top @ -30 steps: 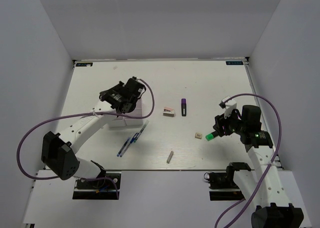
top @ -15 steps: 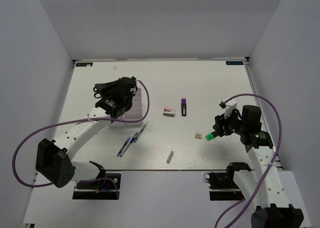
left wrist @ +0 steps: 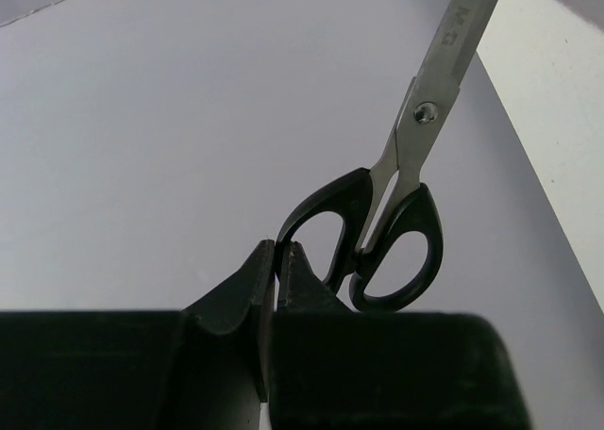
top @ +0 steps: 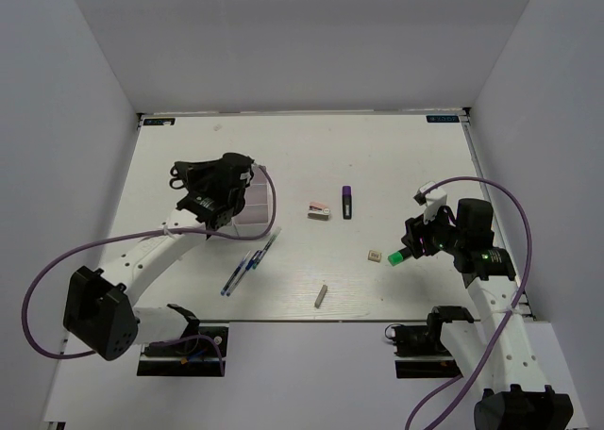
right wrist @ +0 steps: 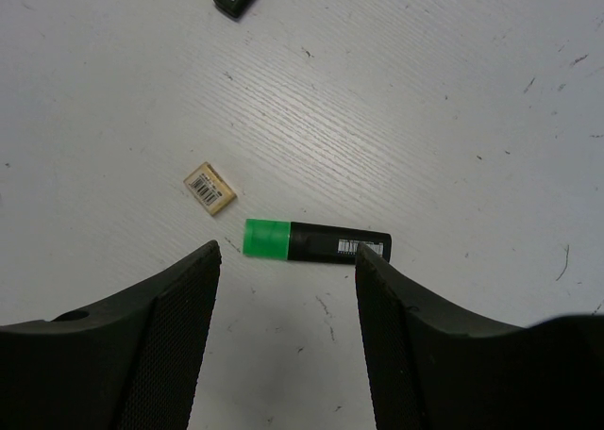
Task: Sort the stationery into containers
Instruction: Place the scissors in the storage box.
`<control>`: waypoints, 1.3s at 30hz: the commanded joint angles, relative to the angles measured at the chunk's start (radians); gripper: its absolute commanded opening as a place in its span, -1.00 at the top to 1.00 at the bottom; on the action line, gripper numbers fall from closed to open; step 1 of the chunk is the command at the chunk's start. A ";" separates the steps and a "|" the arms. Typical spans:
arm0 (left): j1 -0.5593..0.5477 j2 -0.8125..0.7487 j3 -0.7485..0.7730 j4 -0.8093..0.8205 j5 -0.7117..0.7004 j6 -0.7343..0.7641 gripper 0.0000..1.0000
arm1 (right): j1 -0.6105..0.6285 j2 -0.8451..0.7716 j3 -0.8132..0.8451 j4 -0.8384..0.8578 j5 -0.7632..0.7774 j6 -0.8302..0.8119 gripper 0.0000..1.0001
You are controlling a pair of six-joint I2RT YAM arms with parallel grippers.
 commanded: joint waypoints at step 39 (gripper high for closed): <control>0.036 0.205 0.028 0.105 0.031 0.038 0.64 | -0.001 -0.031 0.010 -0.001 -0.037 0.009 -0.33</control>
